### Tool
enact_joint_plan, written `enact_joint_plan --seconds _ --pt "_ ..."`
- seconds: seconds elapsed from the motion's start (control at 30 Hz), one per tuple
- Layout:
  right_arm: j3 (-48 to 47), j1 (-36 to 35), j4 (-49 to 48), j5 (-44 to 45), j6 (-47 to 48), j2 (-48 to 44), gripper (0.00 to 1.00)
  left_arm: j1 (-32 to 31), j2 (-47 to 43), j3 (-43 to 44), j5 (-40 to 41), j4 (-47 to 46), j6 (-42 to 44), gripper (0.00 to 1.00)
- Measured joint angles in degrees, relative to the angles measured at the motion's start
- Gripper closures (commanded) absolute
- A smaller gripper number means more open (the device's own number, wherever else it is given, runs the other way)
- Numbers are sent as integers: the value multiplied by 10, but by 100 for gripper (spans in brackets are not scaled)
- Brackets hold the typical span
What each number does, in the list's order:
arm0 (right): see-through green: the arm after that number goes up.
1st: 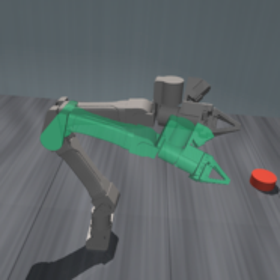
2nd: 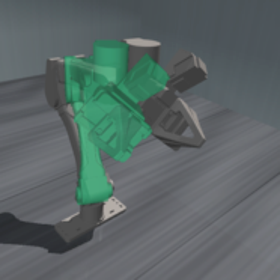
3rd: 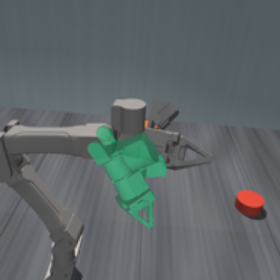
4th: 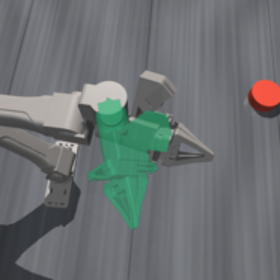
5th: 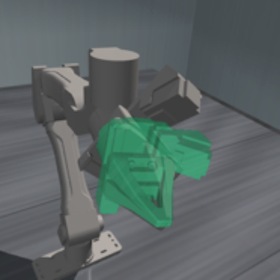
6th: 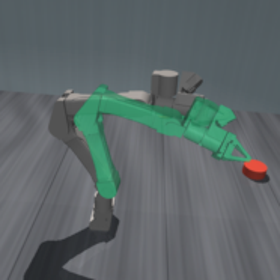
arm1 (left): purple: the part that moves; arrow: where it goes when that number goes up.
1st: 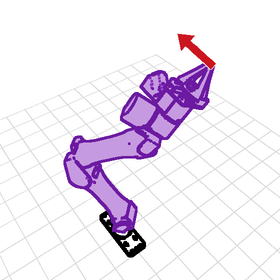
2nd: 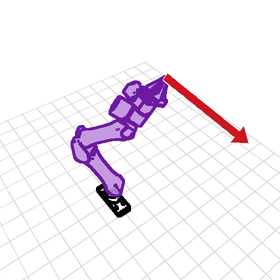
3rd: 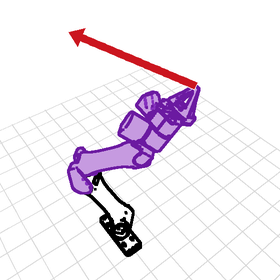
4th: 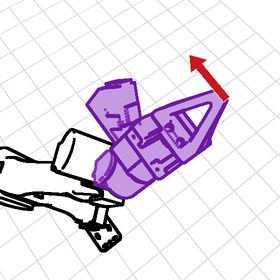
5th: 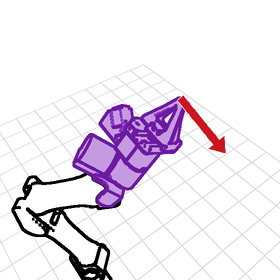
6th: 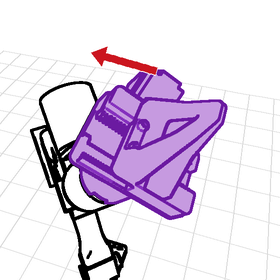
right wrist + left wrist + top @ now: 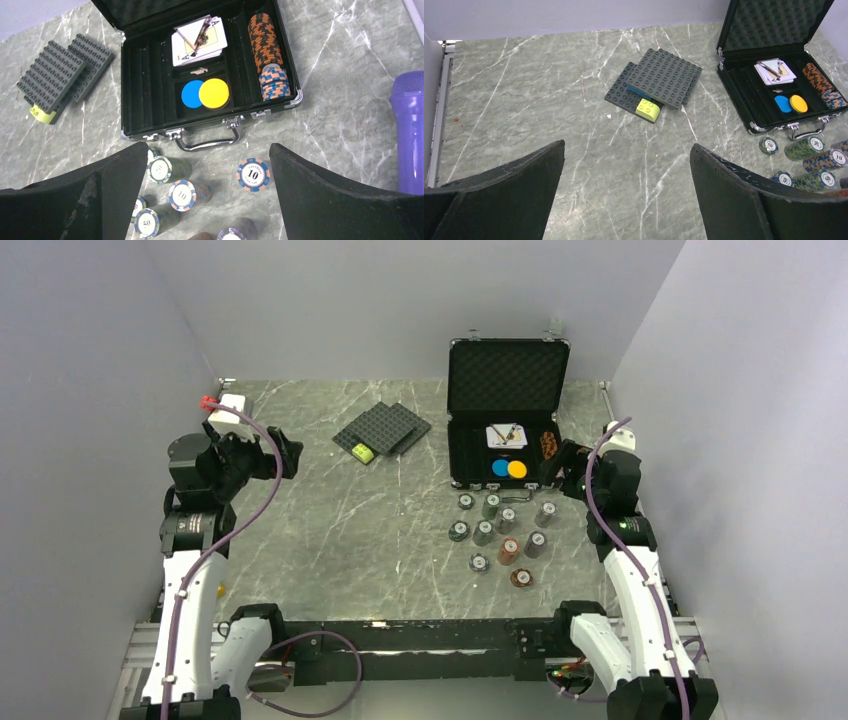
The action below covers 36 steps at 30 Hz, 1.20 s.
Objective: Pack up texas hold em set
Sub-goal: Pick up the poker chip from the center of the board.
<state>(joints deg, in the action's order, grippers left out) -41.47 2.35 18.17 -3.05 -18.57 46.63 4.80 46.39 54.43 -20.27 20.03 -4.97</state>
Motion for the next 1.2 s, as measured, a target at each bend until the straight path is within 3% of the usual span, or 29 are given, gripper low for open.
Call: enact_joint_plan --seconds 0.3,0.53,0.67,0.77,0.93,1.2 --pt "-21 0 30 -20 5 10 5 -3 6 4 15 3 0 1" --pt "-27 0 35 -60 21 15 18 -3 17 80 -10 3 -17 1" --pt "-37 -7 38 -84 33 56 22 -4 20 79 -15 -23 -16 0" --pt "-50 -49 50 -64 43 103 20 -7 26 54 -6 -26 -15 1" --pt "-113 -181 94 -11 61 194 20 -15 44 16 2 -17 -13 1" --pt "-236 -279 163 47 87 368 32 -16 28 4 1 -31 -12 1"
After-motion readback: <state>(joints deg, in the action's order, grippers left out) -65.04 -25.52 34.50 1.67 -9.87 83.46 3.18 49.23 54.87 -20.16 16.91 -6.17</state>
